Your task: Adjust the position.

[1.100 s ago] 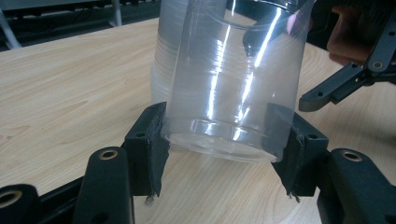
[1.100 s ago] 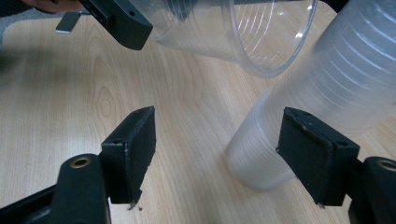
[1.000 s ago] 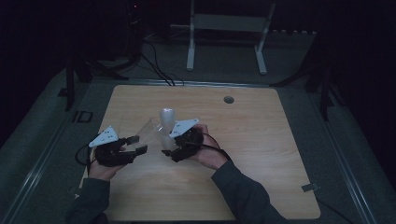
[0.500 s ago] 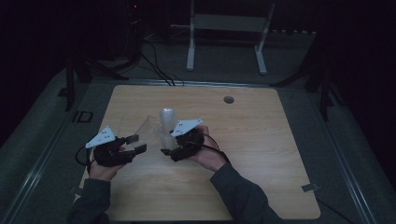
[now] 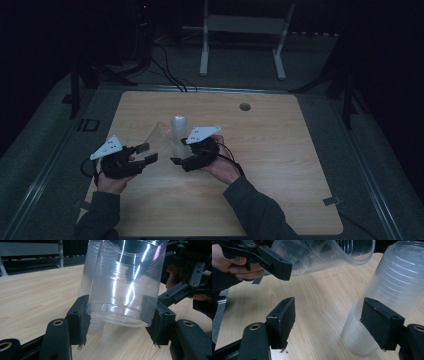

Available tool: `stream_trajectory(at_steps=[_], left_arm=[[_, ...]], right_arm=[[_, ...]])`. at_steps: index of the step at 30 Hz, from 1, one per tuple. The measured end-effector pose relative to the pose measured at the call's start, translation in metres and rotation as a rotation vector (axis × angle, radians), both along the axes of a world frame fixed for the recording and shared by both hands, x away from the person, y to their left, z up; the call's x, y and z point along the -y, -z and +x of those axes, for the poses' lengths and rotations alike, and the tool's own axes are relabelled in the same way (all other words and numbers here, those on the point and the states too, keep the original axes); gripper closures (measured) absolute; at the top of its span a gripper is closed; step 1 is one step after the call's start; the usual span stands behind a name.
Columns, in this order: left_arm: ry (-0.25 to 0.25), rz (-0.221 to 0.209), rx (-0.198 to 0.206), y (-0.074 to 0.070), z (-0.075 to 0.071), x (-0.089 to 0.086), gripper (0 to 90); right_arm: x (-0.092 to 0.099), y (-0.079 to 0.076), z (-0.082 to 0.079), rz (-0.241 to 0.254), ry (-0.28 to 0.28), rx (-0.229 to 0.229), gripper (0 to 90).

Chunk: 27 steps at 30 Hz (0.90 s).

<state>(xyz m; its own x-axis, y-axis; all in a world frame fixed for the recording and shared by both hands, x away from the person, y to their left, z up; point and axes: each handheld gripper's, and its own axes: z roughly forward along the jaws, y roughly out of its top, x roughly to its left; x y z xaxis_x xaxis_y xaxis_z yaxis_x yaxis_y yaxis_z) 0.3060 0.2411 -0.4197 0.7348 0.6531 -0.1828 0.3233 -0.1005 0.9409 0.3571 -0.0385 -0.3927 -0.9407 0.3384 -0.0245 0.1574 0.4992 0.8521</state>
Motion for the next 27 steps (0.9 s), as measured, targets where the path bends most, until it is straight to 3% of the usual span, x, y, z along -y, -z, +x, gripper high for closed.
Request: stream_trajectory(at_steps=[18,27], left_arm=[[0.017,-0.03,0.034,-0.0028,-0.003,0.005,42.4],[0.025,-0.036,0.041,-0.0029,-0.0033,0.0076,42.4]], right_arm=[[-0.0063,-0.0026,0.0001,0.111,-0.018,-0.058,25.2],[-0.0066,-0.0047,0.004,0.231,-0.037,-0.137,22.9]])
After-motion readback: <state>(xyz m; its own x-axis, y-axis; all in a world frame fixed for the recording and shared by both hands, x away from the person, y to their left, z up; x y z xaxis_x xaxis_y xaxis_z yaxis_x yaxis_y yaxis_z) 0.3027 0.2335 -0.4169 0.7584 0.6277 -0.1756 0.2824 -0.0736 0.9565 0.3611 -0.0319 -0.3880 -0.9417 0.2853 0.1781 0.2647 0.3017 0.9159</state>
